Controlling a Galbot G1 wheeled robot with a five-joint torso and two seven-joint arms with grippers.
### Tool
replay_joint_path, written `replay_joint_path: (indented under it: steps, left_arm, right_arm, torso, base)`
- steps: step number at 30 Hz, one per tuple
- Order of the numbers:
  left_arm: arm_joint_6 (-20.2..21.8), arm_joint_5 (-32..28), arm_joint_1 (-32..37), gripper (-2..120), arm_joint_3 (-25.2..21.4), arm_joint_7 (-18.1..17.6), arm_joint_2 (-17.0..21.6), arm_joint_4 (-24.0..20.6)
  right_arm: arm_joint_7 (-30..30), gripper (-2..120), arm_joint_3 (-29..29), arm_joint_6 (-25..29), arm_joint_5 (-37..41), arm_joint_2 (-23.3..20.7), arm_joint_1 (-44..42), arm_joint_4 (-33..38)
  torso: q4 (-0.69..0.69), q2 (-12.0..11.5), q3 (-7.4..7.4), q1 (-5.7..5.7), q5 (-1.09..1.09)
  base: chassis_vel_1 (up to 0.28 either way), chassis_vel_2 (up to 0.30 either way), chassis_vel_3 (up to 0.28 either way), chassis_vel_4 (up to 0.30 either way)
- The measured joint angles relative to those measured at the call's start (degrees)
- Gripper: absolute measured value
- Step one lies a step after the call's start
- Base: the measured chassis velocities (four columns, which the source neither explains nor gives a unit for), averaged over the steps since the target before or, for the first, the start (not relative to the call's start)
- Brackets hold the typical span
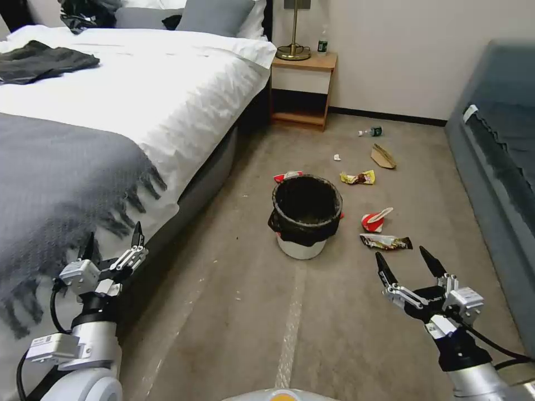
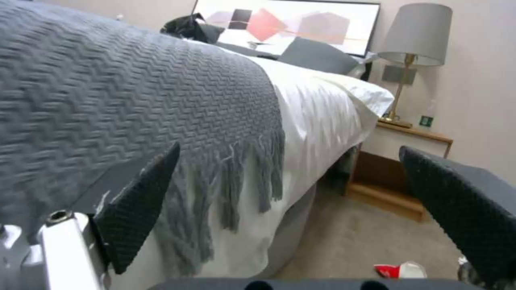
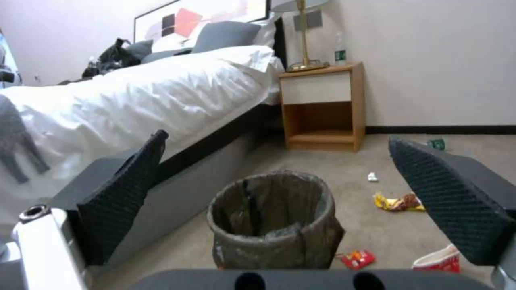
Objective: Pick up the trash can from the floor.
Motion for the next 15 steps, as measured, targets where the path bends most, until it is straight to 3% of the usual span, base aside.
replay_joint_path:
  steps: [15]
  left_arm:
    - [0.19, 0.16, 0.01, 100, 0.15, 0.42, -0.26, -0.18]
  right_arm:
    - [0.12, 100, 0.05, 0.18, 0.29, -0.31, 0.1, -0.07]
  torso:
    - [0.0, 0.0, 0.0, 0.01, 0.0]
  base:
    - [-0.123, 0.119, 0.117, -0.114]
